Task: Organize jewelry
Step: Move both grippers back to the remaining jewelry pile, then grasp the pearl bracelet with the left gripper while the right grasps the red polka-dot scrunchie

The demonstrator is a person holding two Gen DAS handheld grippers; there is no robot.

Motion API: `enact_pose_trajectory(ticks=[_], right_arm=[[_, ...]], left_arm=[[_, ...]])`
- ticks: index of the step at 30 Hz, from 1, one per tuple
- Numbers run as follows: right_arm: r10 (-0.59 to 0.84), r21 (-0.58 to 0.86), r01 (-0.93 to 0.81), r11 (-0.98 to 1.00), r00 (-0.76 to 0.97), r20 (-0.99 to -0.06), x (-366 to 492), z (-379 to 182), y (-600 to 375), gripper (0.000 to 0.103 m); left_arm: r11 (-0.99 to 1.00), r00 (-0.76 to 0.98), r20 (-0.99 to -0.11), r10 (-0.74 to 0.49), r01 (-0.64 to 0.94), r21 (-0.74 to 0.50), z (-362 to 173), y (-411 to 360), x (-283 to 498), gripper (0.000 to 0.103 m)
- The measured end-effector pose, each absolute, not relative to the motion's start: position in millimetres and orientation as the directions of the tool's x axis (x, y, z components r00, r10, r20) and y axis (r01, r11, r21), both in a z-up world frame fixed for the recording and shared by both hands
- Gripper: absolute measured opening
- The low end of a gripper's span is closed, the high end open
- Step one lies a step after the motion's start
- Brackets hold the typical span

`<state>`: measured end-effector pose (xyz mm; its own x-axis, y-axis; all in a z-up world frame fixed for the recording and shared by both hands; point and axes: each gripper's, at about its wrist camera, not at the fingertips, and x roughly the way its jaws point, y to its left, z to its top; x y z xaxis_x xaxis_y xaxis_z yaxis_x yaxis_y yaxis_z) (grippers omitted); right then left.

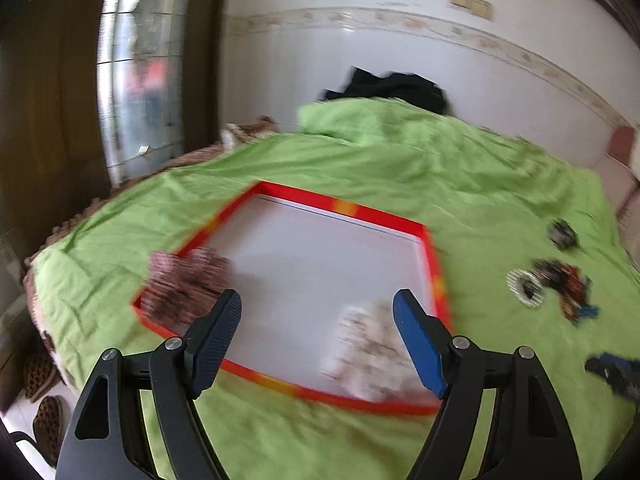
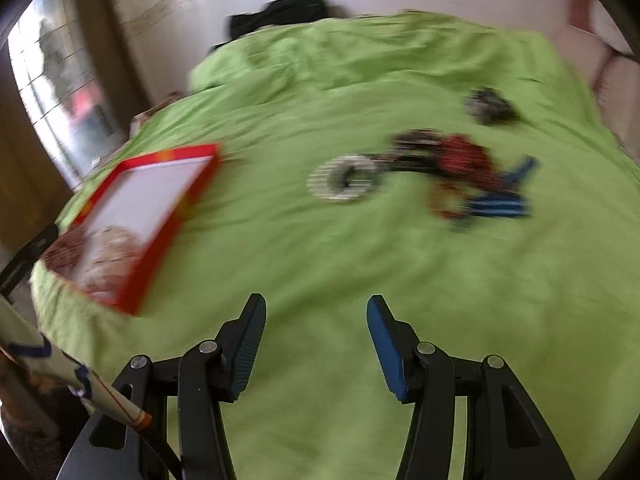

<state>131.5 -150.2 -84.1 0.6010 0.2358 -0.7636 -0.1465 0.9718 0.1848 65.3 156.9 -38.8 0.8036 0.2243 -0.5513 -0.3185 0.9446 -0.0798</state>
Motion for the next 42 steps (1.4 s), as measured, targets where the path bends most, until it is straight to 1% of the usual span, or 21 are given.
enact_pose_trajectory(ticks=[5, 9, 11, 13, 15, 16, 18, 20, 22, 26, 28, 31, 35, 42], right_arm=[[0.158, 0.186, -0.021, 0.982, 0.621, -0.768, 138.1, -81.0, -219.7, 0.057], [0.129, 0.218, 0.065, 0.974, 0.629, -0.767, 145.6, -83.4, -263.7, 0.057], [0.133, 0.236, 0.082, 0.968, 0.631, -0.765, 151.3, -84.3, -274.3, 0.057], [0.133, 0.241, 0.086, 0.967, 0.634, -0.762, 155.9, -84.9, -275.7, 0.057], [0.133, 0.241, 0.084, 0.967, 0.640, -0.757, 161.0, -84.7, -279.0, 0.057], [0.136, 0.245, 0.083, 0.966, 0.642, -0.755, 165.9, -84.5, -280.3, 0.057], [0.147, 0.253, 0.076, 0.964, 0.643, -0.752, 176.2, -84.7, -281.2, 0.057], [0.161, 0.265, 0.069, 0.962, 0.641, -0.751, 185.6, -85.5, -282.6, 0.057], [0.180, 0.276, 0.056, 0.960, 0.630, -0.755, 198.0, -89.1, -284.4, 0.057], [0.202, 0.286, 0.039, 0.958, 0.616, -0.761, 217.3, -100.5, -292.0, 0.057], [0.243, 0.341, 0.050, 0.939, 0.606, -0.757, 228.1, -107.3, -301.6, 0.057], [0.292, 0.406, 0.063, 0.912, 0.596, -0.748, 241.3, -110.4, -310.1, 0.057], [0.325, 0.444, 0.061, 0.894, 0.593, -0.737, 250.1, -112.4, -313.4, 0.057], [0.343, 0.447, 0.055, 0.893, 0.560, -0.754, 259.4, -130.4, -303.7, 0.057]], left_arm=[[0.982, 0.813, -0.574, 0.103, -0.175, -0.072, -24.3, 109.7, 72.5, 0.077], [0.990, 0.766, -0.641, -0.040, -0.058, -0.131, -20.1, 80.1, 103.9, 0.077], [0.989, 0.743, -0.663, -0.088, -0.015, -0.148, -20.8, 66.8, 123.7, 0.077], [0.988, 0.727, -0.675, -0.126, 0.030, -0.152, -22.6, 51.5, 144.5, 0.071], [0.983, 0.694, -0.700, -0.168, 0.066, -0.170, -29.0, 36.9, 169.5, 0.058], [0.980, 0.673, -0.715, -0.190, 0.082, -0.183, -33.2, 29.5, 182.0, 0.055], [0.977, 0.645, -0.736, -0.208, 0.095, -0.192, -43.7, 19.4, 206.1, 0.043], [0.976, 0.624, -0.753, -0.212, 0.094, -0.197, -56.0, 9.6, 230.0, 0.040], [0.969, 0.595, -0.768, -0.237, 0.093, -0.228, -71.3, 1.5, 256.2, 0.039], [0.966, 0.564, -0.788, -0.247, 0.081, -0.245, -91.6, -7.9, 286.5, 0.030], [0.961, 0.553, -0.790, -0.264, 0.083, -0.263, -99.3, -10.3, 296.2, 0.030], [0.957, 0.535, -0.798, -0.278, 0.087, -0.276, -109.5, -11.6, 307.7, 0.025], [0.945, 0.508, -0.803, -0.313, 0.081, -0.317, -123.4, -11.4, 316.7, 0.022], [0.933, 0.517, -0.784, -0.343, 0.088, -0.350, -131.7, -12.3, 321.7, 0.022]])
